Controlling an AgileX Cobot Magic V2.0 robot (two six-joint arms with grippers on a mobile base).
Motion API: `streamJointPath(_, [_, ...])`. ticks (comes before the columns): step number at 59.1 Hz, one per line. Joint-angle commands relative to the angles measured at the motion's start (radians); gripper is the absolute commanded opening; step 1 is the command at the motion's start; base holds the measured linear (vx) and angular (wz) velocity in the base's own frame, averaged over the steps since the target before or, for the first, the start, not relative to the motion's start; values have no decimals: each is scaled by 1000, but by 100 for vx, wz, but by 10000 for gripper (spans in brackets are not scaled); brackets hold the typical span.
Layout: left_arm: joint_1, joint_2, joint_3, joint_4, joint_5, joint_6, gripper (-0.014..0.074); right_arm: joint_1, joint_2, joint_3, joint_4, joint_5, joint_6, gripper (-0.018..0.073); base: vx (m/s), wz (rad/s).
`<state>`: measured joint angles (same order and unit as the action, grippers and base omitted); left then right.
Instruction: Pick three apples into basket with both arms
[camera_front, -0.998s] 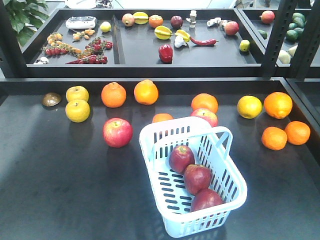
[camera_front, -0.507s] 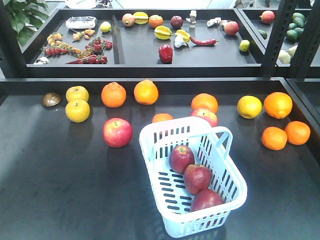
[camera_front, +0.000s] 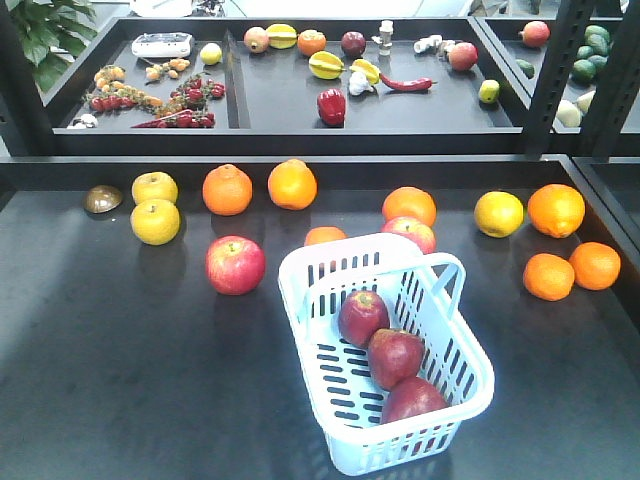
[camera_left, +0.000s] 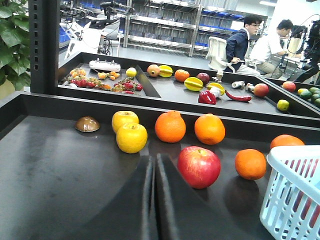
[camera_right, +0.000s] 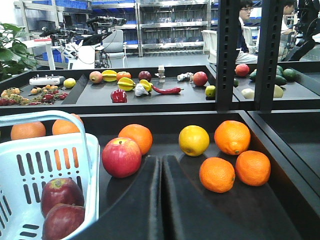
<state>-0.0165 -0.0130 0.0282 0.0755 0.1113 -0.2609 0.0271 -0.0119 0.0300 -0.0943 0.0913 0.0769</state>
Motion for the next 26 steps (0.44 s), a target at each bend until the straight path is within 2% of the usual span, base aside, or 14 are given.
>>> streamJointPath(1, [-2, -13, -25, -1, -68, -8, -6, -7, -12, 12, -9, -71, -7, -5, 0, 0])
streamJointPath(26, [-2, -13, -25, -1, -68, -8, -6, -7, -12, 12, -9, -71, -7, -5, 0, 0])
